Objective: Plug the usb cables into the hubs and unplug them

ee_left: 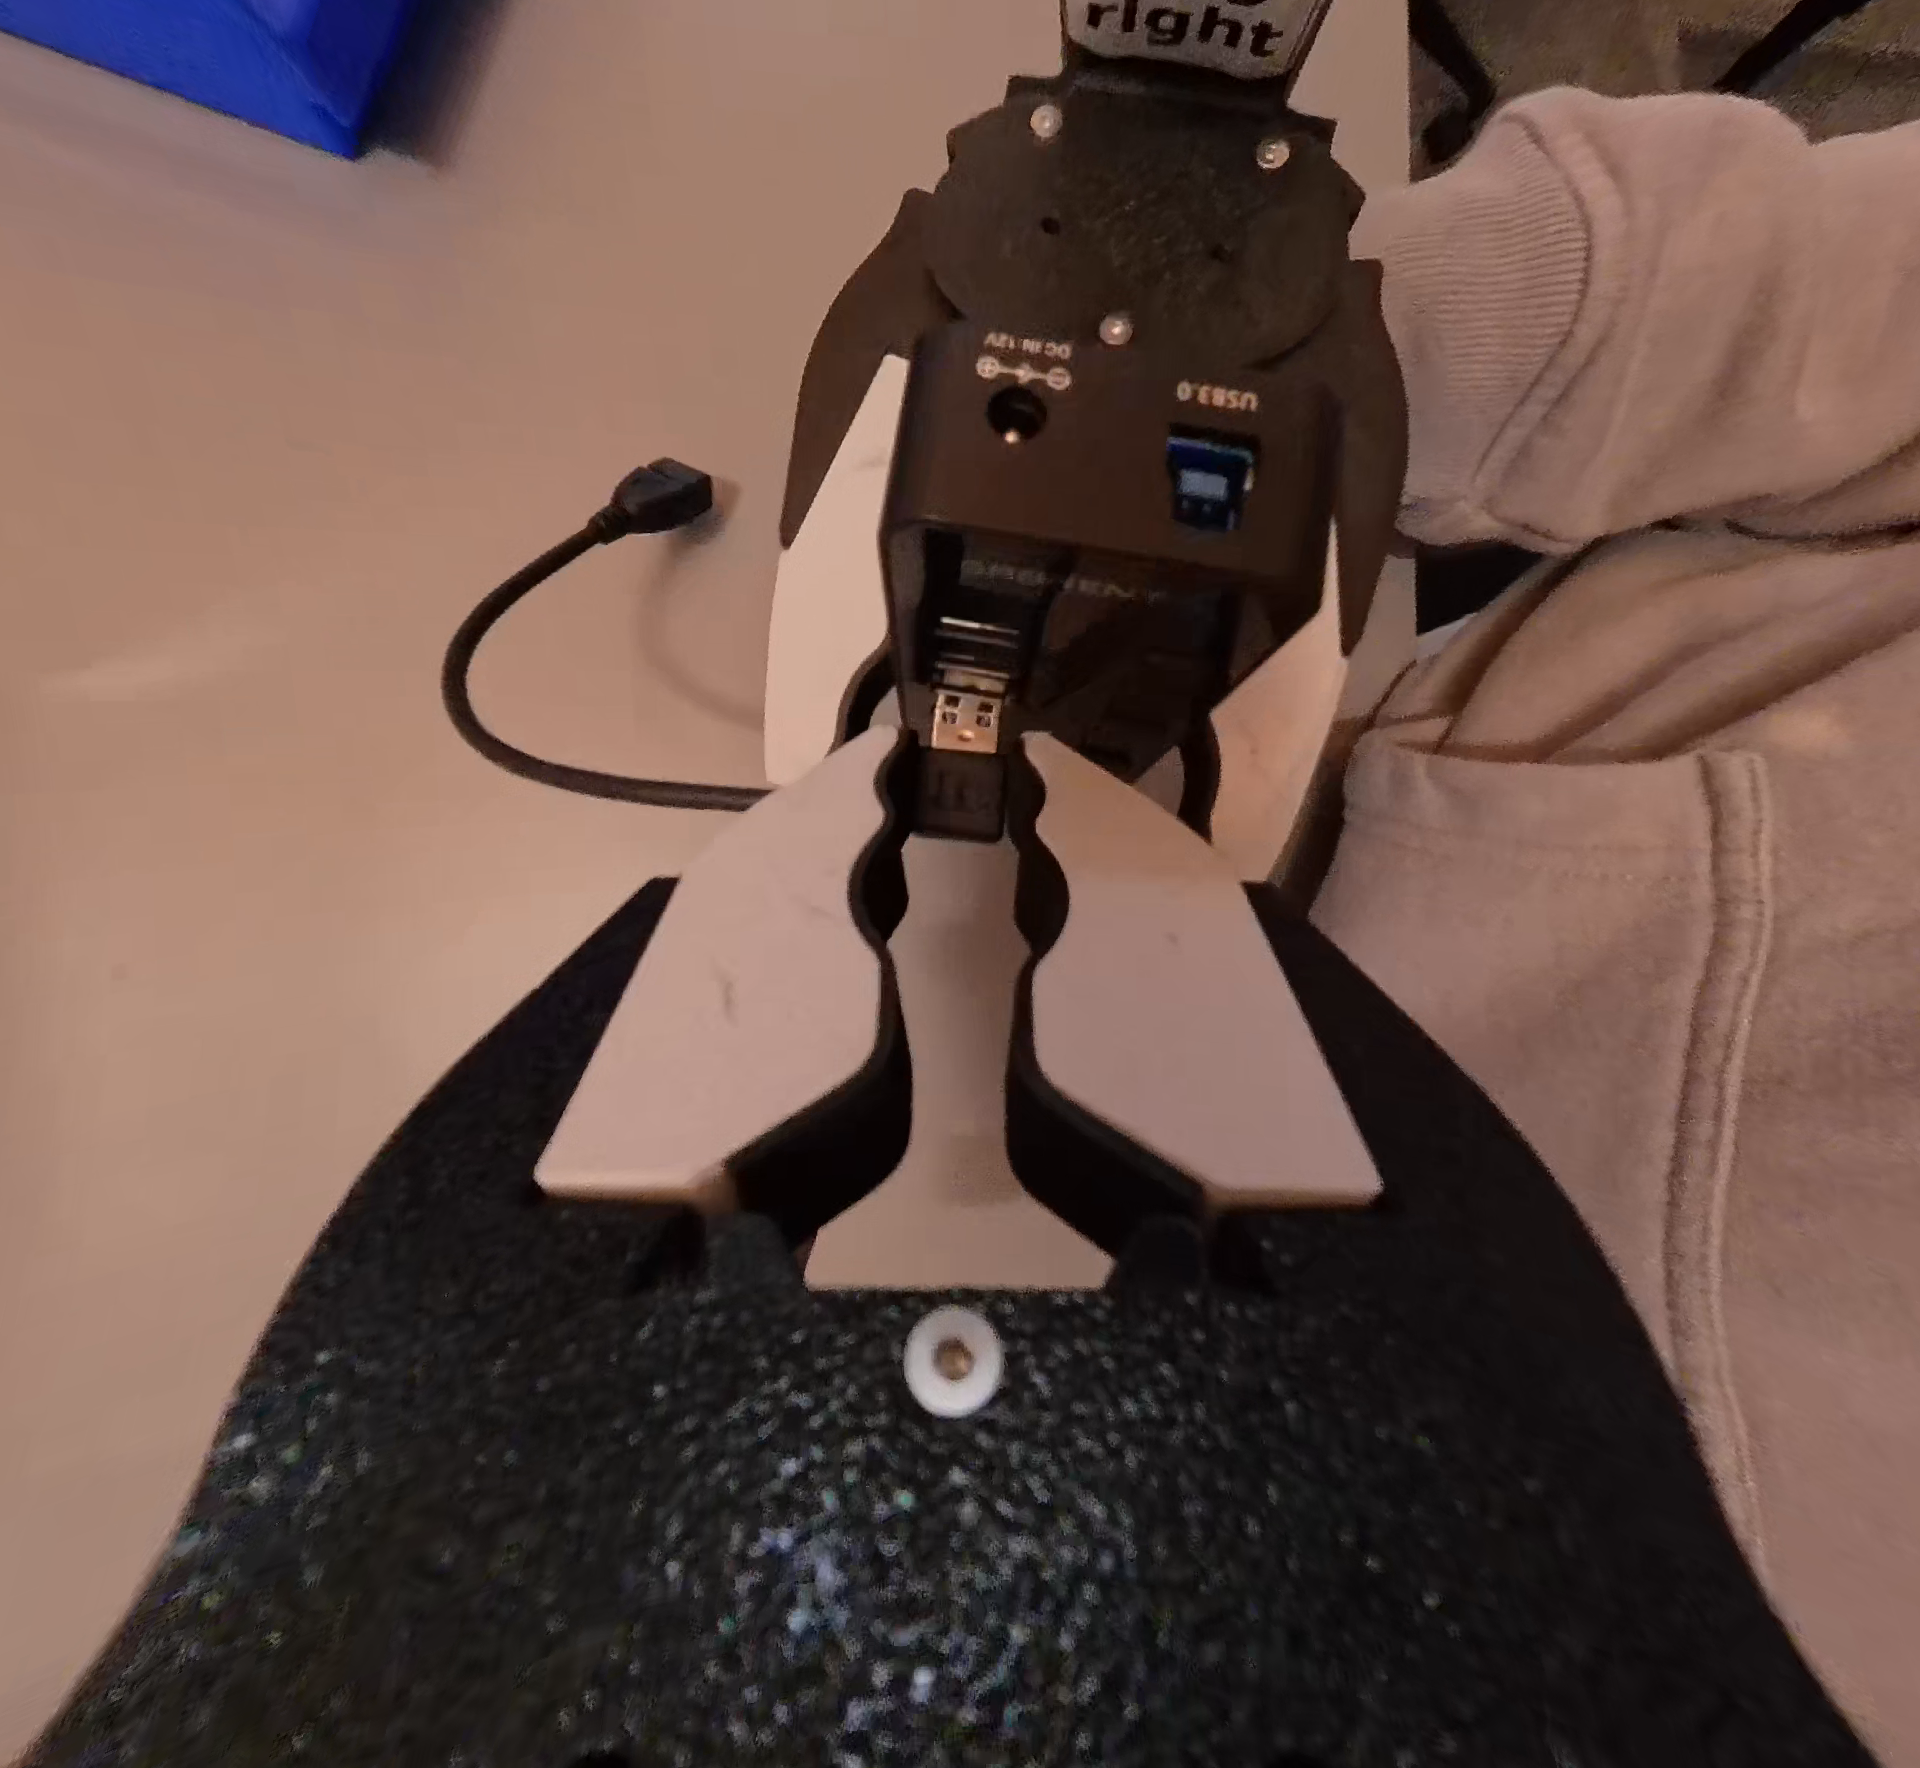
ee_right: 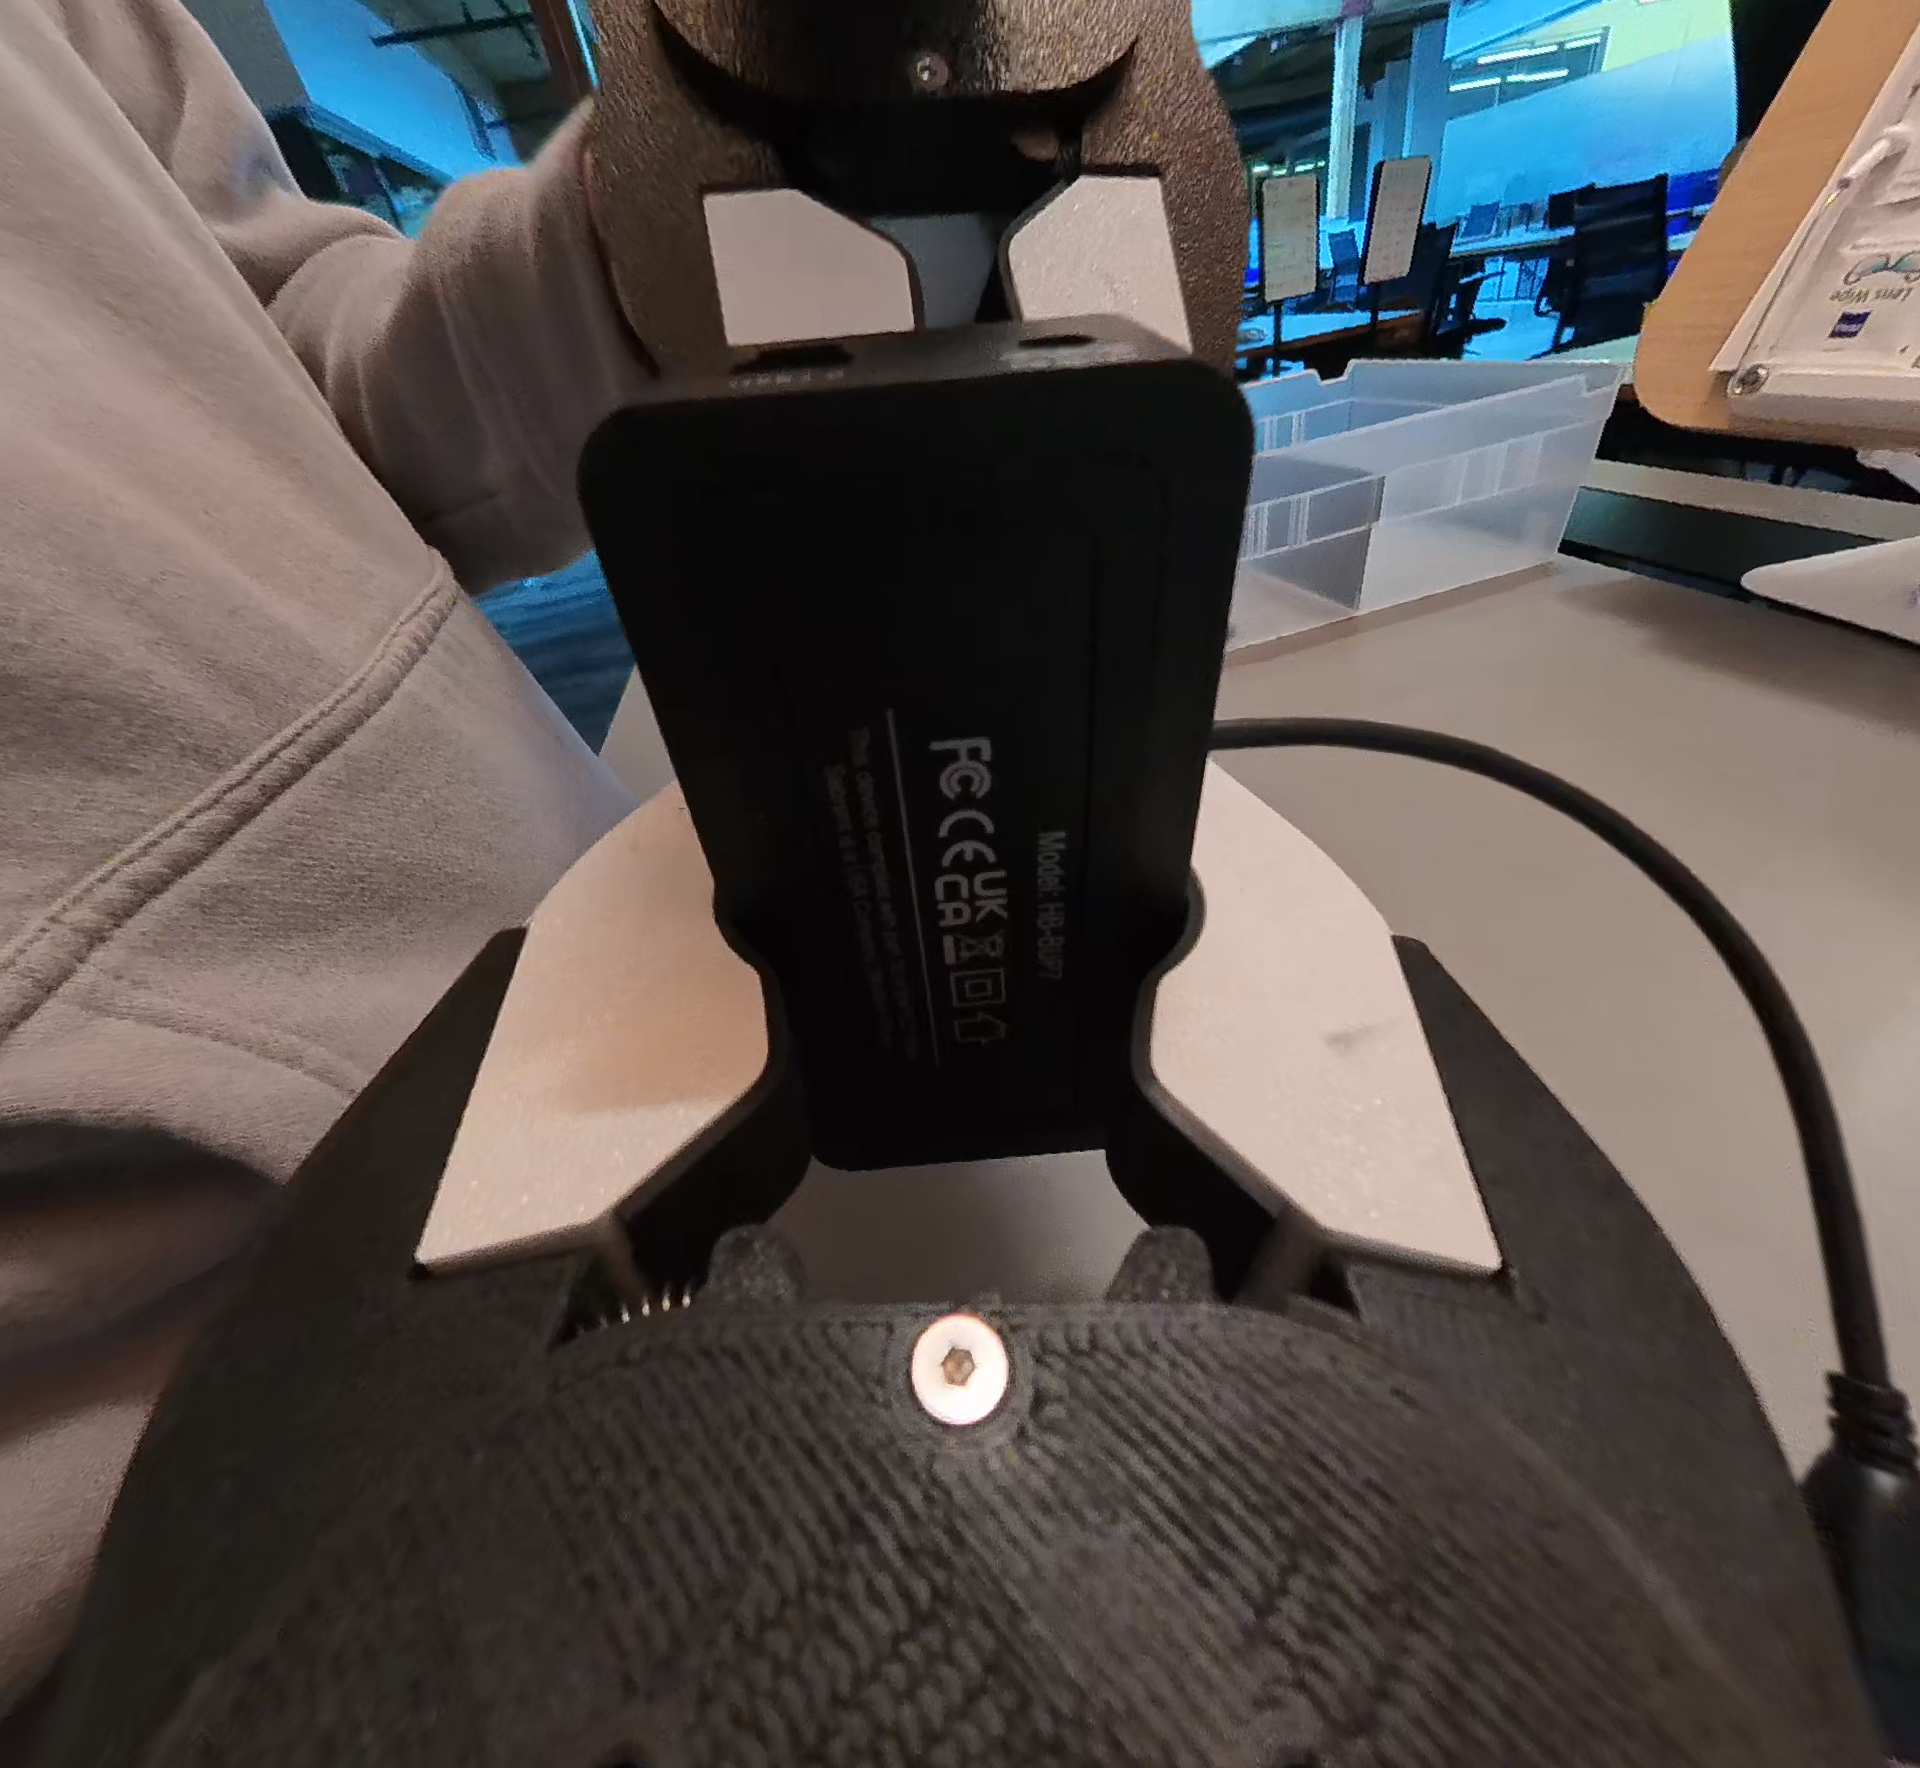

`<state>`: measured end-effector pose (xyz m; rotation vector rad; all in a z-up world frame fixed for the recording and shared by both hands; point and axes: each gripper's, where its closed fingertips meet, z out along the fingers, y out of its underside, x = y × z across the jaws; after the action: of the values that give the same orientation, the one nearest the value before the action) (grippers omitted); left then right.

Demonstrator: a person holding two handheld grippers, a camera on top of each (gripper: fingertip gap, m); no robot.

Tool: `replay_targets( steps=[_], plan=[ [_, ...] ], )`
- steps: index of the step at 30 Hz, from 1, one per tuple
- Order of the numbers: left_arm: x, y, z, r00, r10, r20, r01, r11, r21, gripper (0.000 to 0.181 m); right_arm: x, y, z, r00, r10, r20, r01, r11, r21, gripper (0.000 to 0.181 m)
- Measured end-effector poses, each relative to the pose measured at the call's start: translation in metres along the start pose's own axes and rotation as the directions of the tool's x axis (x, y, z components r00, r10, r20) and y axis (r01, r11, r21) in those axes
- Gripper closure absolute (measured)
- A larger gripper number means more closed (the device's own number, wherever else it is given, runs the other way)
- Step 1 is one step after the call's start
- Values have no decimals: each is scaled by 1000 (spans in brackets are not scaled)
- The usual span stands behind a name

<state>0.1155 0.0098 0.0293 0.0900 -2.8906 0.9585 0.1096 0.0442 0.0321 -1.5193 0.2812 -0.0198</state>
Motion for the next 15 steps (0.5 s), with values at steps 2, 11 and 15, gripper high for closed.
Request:
replay_targets(
  steps=[2,11,15],
  plan=[
    [-1,-3,-2,1000,12,6,-12,998,55,166,2,-3,-1,1000,-1,-15,1,1000,24,107],
    [-21,-11,-51,906,-423,-6,391,832,393,148,12,-23,-2,987,-97,-131,110,989,96,107],
    [-13,2,-44,664,-638,-390,748,562,354,146,11,-29,-1,977,-155,-144,168,982,87,107]
  ],
)
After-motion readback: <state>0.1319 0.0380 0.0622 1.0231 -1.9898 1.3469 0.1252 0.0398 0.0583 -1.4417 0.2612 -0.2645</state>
